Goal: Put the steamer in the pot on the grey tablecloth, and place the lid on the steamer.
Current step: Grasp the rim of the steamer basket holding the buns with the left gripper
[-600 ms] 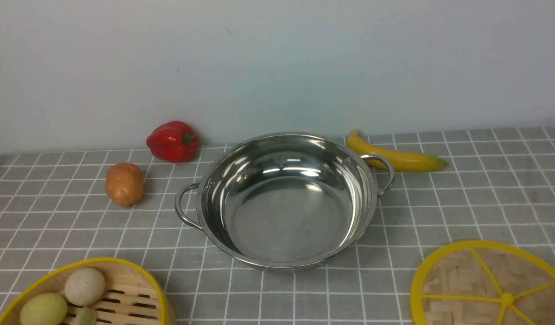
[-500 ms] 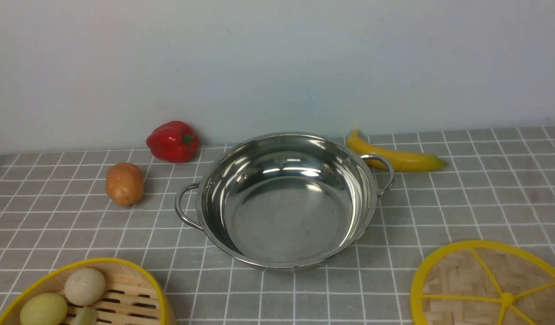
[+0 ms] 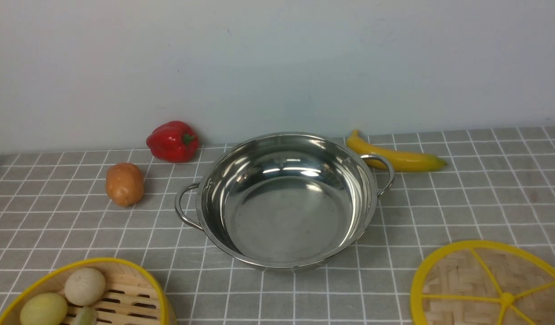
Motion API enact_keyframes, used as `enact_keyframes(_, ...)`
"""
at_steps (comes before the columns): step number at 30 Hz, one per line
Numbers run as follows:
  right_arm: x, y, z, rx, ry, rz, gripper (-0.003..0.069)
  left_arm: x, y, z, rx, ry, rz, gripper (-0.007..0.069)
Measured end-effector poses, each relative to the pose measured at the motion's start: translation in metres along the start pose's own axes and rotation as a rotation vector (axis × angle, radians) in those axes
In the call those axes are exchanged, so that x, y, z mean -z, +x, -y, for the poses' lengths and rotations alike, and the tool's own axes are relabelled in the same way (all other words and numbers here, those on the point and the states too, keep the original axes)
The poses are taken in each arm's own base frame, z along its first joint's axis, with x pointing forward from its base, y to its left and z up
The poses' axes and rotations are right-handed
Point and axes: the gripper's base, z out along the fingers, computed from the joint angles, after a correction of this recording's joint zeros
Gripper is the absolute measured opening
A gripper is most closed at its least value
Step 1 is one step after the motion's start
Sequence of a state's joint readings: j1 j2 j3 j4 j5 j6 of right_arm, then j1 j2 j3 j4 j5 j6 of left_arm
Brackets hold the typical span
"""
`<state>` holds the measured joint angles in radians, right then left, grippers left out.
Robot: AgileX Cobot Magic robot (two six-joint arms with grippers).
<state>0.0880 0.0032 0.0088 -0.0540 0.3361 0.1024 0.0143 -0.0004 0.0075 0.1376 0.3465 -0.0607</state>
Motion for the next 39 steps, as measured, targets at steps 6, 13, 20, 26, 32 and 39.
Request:
enact_keyframes(6, 0.000, 0.000, 0.000, 0.000, 0.000, 0.000, 0.0243, 0.000, 0.000, 0.000, 0.000, 0.000, 0.000, 0.0347)
enact_keyframes(13, 0.000, 0.000, 0.000, 0.000, 0.000, 0.000, 0.0243, 0.000, 0.000, 0.000, 0.000, 0.000, 0.000, 0.0347)
enact_keyframes(20, 0.000, 0.000, 0.000, 0.000, 0.000, 0.000, 0.0243, 0.000, 0.000, 0.000, 0.000, 0.000, 0.000, 0.0347)
enact_keyframes(26, 0.000, 0.000, 0.000, 0.000, 0.000, 0.000, 0.0243, 0.000, -0.003, 0.001, 0.019, 0.007, 0.028, 0.0347)
enact_keyframes(32, 0.000, 0.000, 0.000, 0.000, 0.000, 0.000, 0.0243, 0.002, -0.018, 0.004, 0.274, 0.067, 0.193, 0.0347)
enact_keyframes(39, 0.000, 0.000, 0.000, 0.000, 0.000, 0.000, 0.0243, 0.005, -0.031, 0.002, 0.327, 0.078, 0.339, 0.0347)
